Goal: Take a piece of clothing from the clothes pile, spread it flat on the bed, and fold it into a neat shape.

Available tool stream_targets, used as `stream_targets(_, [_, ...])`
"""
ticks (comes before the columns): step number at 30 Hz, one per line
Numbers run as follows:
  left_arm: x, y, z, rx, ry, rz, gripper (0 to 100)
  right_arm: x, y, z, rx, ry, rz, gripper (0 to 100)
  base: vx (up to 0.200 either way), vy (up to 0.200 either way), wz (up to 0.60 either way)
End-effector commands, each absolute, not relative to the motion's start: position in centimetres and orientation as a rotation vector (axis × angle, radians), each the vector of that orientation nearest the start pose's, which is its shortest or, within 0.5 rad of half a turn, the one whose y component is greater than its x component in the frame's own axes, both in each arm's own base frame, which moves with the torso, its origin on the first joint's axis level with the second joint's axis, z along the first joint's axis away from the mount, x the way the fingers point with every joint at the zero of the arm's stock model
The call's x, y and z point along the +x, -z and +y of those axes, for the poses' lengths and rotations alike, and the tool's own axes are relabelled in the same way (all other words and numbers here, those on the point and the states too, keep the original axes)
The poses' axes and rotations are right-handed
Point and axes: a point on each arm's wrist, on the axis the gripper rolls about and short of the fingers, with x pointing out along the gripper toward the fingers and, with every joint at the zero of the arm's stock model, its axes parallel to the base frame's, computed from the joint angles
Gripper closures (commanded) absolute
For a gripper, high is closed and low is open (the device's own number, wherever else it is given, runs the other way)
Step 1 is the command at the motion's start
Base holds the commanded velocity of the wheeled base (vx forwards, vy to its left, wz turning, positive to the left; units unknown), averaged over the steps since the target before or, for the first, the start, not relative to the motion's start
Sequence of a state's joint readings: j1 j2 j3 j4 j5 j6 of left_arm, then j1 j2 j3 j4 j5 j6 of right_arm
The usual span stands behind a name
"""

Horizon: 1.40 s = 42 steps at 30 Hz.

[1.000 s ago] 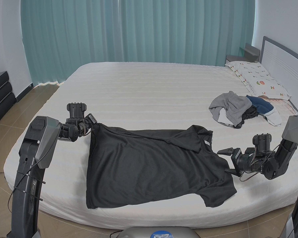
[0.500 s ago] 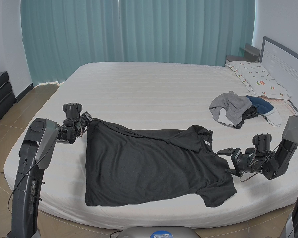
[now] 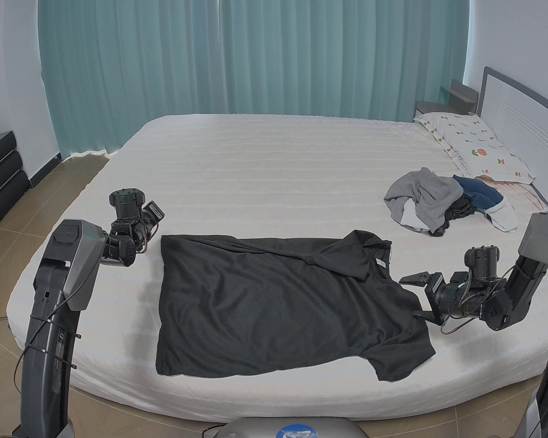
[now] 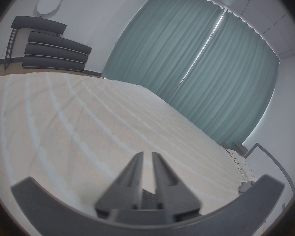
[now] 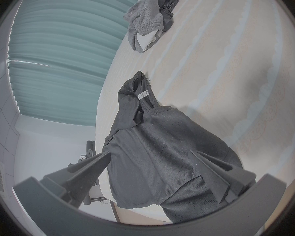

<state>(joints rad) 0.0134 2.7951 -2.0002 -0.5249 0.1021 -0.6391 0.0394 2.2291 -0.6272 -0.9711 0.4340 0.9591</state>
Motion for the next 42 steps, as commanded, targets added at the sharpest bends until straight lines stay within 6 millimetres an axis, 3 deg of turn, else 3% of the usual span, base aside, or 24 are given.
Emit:
stream_targets(1, [55.7,1.1,0.7,-0.622,-0.201,0.252,0,33.4,-0.1,2.3,1.033,-0.123,0.801,0,0.000,0.000,0.00])
stream_targets(7, [54.7,1.2,0.8,-0.666,-0.236,0.290,0,33.6,-0.4,2.2,1.037,-0.127,0.786,0,0.000,0.000,0.00])
stream_targets(10, [53.0,-0.4,0.8,-0.701,-0.245,0.329,0,33.9,-1.3,2.3,1.048,-0.126,0.755,0,0.000,0.000,0.00])
stream_targets(12, [50.8,-1.5,0.6,-0.731,-0.224,0.374,0,34.5,-2.8,3.1,1.068,-0.137,0.708,0,0.000,0.000,0.00])
stream_targets(16, [47.1,-3.0,0.4,-0.765,-0.200,0.391,0,35.8,-3.6,5.9,1.035,-0.150,0.670,0,0.000,0.000,0.00])
stream_targets(17, [47.1,-3.0,0.4,-0.765,-0.200,0.391,0,35.8,-3.6,5.9,1.035,-0.150,0.670,0,0.000,0.000,0.00])
stream_targets(18, [45.0,-3.5,-0.2,-0.782,-0.191,0.412,0,36.6,-3.6,7.5,1.009,-0.143,0.663,0,0.000,0.000,0.00])
stream_targets(19, [45.0,-3.5,-0.2,-0.782,-0.191,0.412,0,36.6,-3.6,7.5,1.009,-0.143,0.663,0,0.000,0.000,0.00])
stream_targets(21, [41.8,-3.4,-1.0,-0.796,-0.174,0.476,0,38.2,-3.9,9.3,0.970,-0.130,0.688,0,0.000,0.000,0.00])
stream_targets(26, [36.5,-2.9,-2.7,-0.849,-0.165,0.551,0,41.5,-3.0,11.6,0.930,-0.122,0.734,0,0.000,0.000,0.00])
stream_targets(32, [31.3,-0.2,-3.1,-0.840,-0.189,0.669,0,44.5,-0.3,13.7,0.824,-0.146,0.761,0,0.000,0.000,0.00])
stream_targets(39, [28.9,0.4,-3.6,-0.925,-0.184,0.659,0,45.9,0.4,14.5,0.773,-0.126,0.806,0,0.000,0.000,0.00])
stream_targets(42, [28.5,-0.3,-3.8,-0.931,-0.156,0.626,0,46.0,0.5,14.1,0.751,-0.096,0.794,0,0.000,0.000,0.00])
